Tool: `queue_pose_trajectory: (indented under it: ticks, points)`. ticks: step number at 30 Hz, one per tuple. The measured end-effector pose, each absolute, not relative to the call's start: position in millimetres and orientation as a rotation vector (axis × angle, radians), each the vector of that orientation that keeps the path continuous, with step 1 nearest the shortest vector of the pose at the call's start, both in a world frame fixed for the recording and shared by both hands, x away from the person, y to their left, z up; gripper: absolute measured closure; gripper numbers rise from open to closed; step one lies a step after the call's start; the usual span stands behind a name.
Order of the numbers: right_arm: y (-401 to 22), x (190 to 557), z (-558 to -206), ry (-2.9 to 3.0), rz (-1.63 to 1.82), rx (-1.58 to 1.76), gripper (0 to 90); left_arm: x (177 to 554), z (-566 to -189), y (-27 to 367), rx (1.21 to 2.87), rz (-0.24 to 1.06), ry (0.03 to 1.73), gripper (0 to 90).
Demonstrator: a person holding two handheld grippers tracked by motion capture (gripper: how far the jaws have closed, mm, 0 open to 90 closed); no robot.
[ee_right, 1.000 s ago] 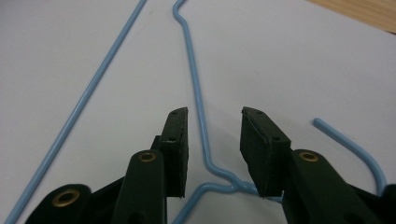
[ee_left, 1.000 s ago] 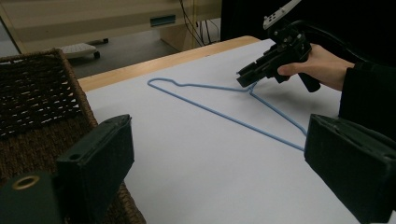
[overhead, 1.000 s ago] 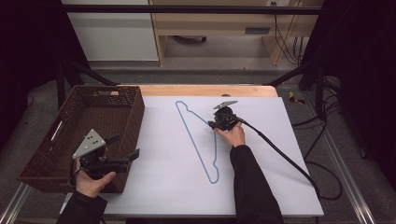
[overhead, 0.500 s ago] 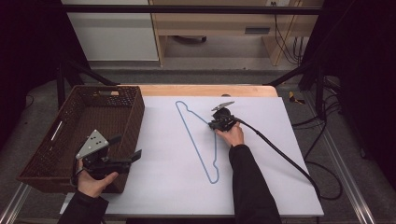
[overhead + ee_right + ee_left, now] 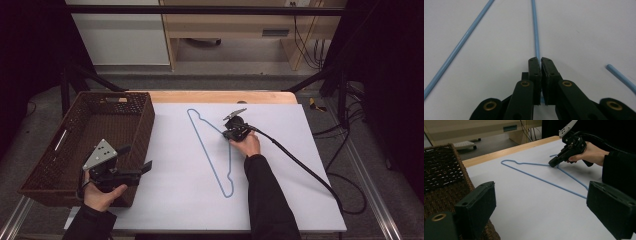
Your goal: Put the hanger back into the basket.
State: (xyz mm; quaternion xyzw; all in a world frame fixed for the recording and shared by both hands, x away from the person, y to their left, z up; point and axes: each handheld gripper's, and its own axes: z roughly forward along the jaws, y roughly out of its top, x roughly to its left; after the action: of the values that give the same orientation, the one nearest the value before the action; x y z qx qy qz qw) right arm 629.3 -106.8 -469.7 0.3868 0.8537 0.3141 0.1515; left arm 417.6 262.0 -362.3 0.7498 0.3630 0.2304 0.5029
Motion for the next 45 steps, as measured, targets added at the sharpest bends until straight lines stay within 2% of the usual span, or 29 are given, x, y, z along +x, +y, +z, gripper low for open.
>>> queue_pose_trajectory:
  ticks: [9, 23, 45]
  points:
    - [-109.0, 627.5, -461.8, 2.467, 0.911, 1.126, 87.7, 417.5, -362.3, 261.8, 1.814, 0.558, 0.877, 8.6]
    - [-110.2, 609.3, -421.7, 2.430, 0.945, 1.047, 87.9, 416.9, -362.6, 258.8, 1.821, 0.562, 0.871, 8.7]
    - [-106.9, 590.1, -391.6, 2.474, 0.973, 0.955, 88.1, 414.7, -360.0, 257.5, 1.824, 0.571, 0.862, 8.8]
